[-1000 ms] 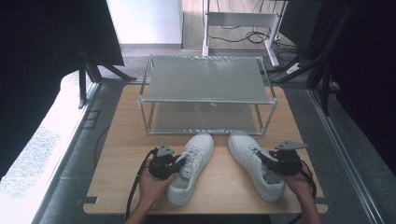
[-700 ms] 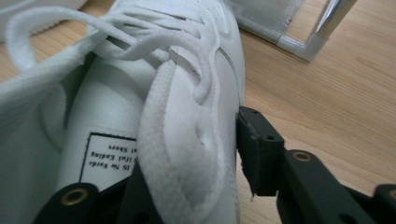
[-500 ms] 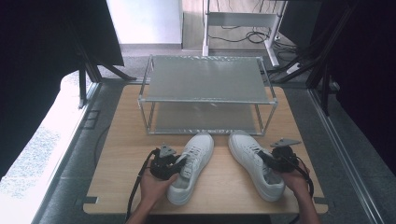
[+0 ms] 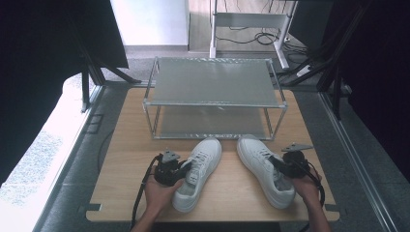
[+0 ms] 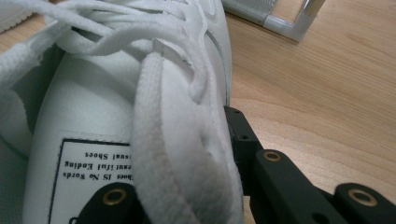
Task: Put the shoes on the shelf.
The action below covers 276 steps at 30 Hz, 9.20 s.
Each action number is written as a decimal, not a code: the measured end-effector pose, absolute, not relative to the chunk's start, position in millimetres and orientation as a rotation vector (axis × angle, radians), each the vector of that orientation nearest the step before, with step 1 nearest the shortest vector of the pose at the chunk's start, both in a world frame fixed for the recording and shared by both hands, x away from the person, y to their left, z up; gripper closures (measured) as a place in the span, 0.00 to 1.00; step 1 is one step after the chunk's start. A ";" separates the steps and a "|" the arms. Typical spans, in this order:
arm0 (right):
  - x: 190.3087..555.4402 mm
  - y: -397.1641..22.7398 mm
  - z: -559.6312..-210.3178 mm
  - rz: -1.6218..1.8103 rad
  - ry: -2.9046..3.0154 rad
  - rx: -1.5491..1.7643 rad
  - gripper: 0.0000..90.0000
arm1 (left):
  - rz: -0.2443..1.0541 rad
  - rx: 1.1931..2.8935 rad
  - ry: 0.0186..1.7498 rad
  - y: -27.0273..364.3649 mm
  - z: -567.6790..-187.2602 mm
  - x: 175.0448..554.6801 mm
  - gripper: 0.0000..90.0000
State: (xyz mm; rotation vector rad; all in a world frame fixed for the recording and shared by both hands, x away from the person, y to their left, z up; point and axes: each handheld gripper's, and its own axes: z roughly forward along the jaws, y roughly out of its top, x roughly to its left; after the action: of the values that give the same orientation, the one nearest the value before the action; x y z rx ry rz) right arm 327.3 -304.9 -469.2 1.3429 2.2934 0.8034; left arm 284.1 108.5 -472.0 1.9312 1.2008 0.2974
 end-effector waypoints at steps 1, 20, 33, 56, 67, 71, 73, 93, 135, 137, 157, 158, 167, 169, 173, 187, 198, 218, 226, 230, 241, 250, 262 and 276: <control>327.3 -305.0 -469.2 0.807 2.293 1.345 0.94 | 0.294 1.930 1.200 109.0 -472.0 284.4 0.87; 326.2 -316.1 -470.3 0.947 2.255 1.397 0.95 | 0.251 1.875 1.178 114.1 -471.3 284.8 0.91; 318.3 -339.7 -464.4 1.224 2.170 1.481 0.95 | 0.108 1.747 1.123 130.5 -457.1 282.6 0.90; 306.7 -347.0 -454.2 1.610 2.024 1.503 0.95 | 0.024 1.532 1.063 160.1 -434.8 277.3 0.90; 303.0 -345.7 -447.9 1.723 1.970 1.500 0.95 | 0.014 1.474 1.041 170.5 -427.2 275.0 0.90; 301.1 -344.1 -443.9 1.765 1.959 1.482 0.95 | 0.017 1.461 1.033 173.6 -422.8 273.1 0.90; 300.4 -343.8 -442.5 1.780 1.954 1.473 0.95 | 0.019 1.453 1.025 175.6 -420.6 272.2 0.90; 299.2 -335.3 -428.4 1.839 1.936 1.411 0.95 | 0.009 1.406 0.992 181.4 -411.4 268.7 0.90; 335.2 -311.4 -322.6 1.892 1.855 1.303 0.95 | 0.078 1.307 0.928 190.8 -323.2 317.2 0.90; 339.4 -310.8 -317.6 1.890 1.844 1.318 0.95 | 0.078 1.300 0.934 192.2 -320.4 322.1 0.90; 377.2 -287.8 -292.3 1.855 1.810 1.388 0.95 | 0.087 1.291 0.959 181.5 -290.0 359.0 0.90; 379.1 -286.7 -291.7 1.852 1.807 1.387 0.95 | 0.088 1.294 0.960 181.1 -289.4 360.0 0.90; 394.5 -279.4 -286.5 1.803 1.789 1.435 0.95 | 0.094 1.295 0.987 180.0 -288.0 375.8 0.90; 399.1 -278.5 -286.1 1.801 1.780 1.447 0.95 | 0.099 1.299 0.992 179.2 -287.6 380.5 0.90; 410.1 -275.9 -285.0 1.775 1.770 1.463 0.95 | 0.100 1.302 1.014 176.8 -287.7 390.0 0.90; 433.6 -270.9 -275.9 1.706 1.734 1.525 0.95 | 0.148 1.304 1.076 167.2 -274.2 418.6 0.90; 450.9 -258.6 -274.9 1.634 1.724 1.549 0.95 | 0.194 1.311 1.111 160.1 -266.0 431.2 0.90; 473.8 -241.5 -258.0 1.579 1.734 1.568 0.95 | 0.256 1.314 1.200 141.9 -258.8 466.5 0.90; 491.0 -229.6 -251.1 1.501 1.737 1.585 0.95 | 0.279 1.338 1.239 131.2 -259.6 480.5 0.90; 496.4 -225.5 -247.1 1.484 1.738 1.597 0.95 | 0.289 1.327 1.261 127.3 -264.1 484.0 0.90; 517.6 -207.7 -259.0 1.361 1.719 1.655 0.95 | 0.317 1.331 1.307 127.4 -270.1 491.3 0.90; 531.5 -192.4 -274.6 1.246 1.745 1.666 0.93 | 0.324 1.346 1.358 119.0 -281.5 503.1 0.89; 540.7 -184.7 -286.8 1.271 1.771 1.671 0.77 | 0.366 1.412 1.426 96.8 -296.1 513.9 0.85; 510.1 -199.7 -261.2 1.444 1.742 1.435 0.65 | 0.500 1.520 1.233 108.0 -268.1 485.9 0.65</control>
State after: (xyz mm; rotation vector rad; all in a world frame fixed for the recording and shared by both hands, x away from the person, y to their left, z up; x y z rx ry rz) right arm 510.1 -199.7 -261.2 1.4350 1.7423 1.4436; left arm 485.9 108.0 -268.1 1.5202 1.2329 0.5000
